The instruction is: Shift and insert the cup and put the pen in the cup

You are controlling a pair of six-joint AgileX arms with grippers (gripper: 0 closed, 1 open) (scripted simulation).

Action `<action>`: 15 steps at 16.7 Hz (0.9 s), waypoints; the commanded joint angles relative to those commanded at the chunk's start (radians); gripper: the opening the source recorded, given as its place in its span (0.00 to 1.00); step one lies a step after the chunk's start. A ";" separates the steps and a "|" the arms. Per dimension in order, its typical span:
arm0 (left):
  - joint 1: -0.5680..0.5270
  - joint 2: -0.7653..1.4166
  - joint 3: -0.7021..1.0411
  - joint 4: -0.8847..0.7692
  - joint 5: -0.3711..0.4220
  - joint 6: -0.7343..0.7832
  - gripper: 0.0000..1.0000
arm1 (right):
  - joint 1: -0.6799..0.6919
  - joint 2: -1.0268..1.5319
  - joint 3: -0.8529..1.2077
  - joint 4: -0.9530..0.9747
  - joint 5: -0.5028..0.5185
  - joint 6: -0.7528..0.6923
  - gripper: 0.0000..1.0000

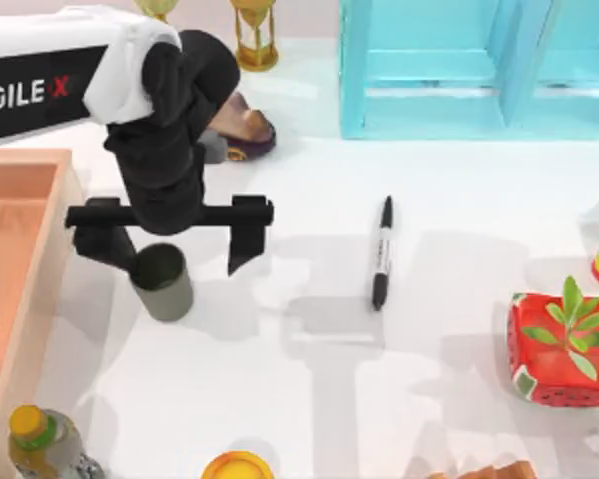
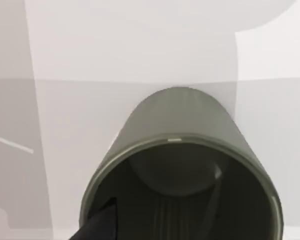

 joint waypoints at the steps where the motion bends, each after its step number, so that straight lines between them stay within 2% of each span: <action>1: 0.000 0.000 0.000 0.000 0.000 0.000 1.00 | 0.000 0.000 0.000 0.000 0.000 0.000 1.00; 4: -0.002 0.000 0.003 -0.003 0.000 -0.001 1.00 | 0.000 0.000 0.000 0.000 0.000 0.000 1.00; 7: -0.001 0.008 0.073 -0.072 0.001 -0.007 1.00 | 0.000 0.000 0.000 0.000 0.000 0.000 1.00; 15: -0.009 0.006 0.527 -0.531 0.001 -0.007 1.00 | 0.000 0.000 0.000 0.000 0.000 0.000 1.00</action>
